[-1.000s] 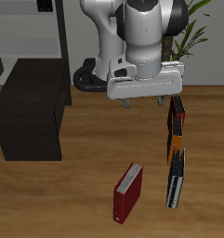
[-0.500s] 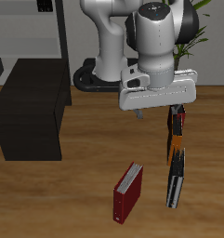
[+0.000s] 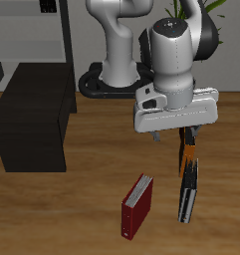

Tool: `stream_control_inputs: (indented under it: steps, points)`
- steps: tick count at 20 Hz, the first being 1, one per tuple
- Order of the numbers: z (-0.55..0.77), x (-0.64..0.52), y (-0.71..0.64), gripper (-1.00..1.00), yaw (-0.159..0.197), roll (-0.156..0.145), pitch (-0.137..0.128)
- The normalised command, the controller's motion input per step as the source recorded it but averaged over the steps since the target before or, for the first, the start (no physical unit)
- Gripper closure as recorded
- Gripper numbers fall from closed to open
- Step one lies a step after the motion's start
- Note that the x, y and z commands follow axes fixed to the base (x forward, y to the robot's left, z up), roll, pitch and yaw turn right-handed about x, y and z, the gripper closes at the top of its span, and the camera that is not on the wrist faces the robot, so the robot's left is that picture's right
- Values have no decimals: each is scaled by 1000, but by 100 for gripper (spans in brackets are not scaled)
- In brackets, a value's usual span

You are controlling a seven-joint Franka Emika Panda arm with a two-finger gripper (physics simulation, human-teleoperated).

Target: Place the striped book in the top region of the shelf

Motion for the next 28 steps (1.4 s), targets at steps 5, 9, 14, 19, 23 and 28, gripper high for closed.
stream_control_inputs:
  steps: [5, 9, 14, 19, 23, 28]
  points:
    - [-130, 81, 103, -100, 3, 8, -33]
    - [-127, 107, 135, -100, 2, -11, -26]
    - [-142, 120, 127, -100, 7, -24, 5]
    - [-109, 108, 142, -100, 6, -8, -2]
    - [-142, 69, 167, -100, 24, 9, -1]
    - [-195, 85, 158, -100, 17, 11, 13]
